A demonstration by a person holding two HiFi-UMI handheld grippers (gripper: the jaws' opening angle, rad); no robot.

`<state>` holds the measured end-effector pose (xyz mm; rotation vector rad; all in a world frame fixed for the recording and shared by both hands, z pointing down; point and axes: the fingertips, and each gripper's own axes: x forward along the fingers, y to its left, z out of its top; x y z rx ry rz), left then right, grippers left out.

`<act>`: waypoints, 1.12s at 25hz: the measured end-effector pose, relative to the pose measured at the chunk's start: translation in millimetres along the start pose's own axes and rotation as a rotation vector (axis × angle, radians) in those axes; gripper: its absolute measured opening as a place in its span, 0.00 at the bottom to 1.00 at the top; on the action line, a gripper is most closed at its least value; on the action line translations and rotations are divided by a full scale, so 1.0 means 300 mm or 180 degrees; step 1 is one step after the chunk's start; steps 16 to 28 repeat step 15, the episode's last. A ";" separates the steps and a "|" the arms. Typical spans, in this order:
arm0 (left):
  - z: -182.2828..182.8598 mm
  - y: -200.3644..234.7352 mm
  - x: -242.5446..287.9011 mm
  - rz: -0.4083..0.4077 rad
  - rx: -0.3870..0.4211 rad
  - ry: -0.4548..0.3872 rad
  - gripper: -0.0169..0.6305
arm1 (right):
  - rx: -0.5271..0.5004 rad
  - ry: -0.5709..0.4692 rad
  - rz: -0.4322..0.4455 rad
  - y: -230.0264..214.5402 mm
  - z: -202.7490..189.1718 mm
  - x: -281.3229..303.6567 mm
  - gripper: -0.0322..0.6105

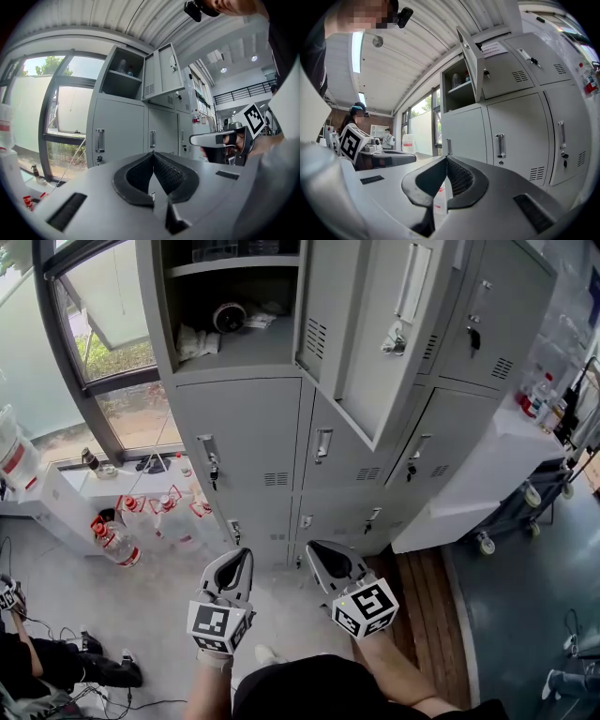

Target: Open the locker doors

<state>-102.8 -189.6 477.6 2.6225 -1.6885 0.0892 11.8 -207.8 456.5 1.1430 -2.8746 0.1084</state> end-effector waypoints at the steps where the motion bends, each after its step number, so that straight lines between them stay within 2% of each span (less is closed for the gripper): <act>1: 0.002 -0.001 0.002 0.0005 -0.0015 -0.0001 0.05 | 0.0004 0.0001 -0.0002 -0.002 -0.001 -0.001 0.09; 28: 0.016 -0.016 -0.001 -0.0023 0.0047 0.0001 0.05 | -0.0007 -0.0031 0.0017 0.004 0.017 -0.012 0.09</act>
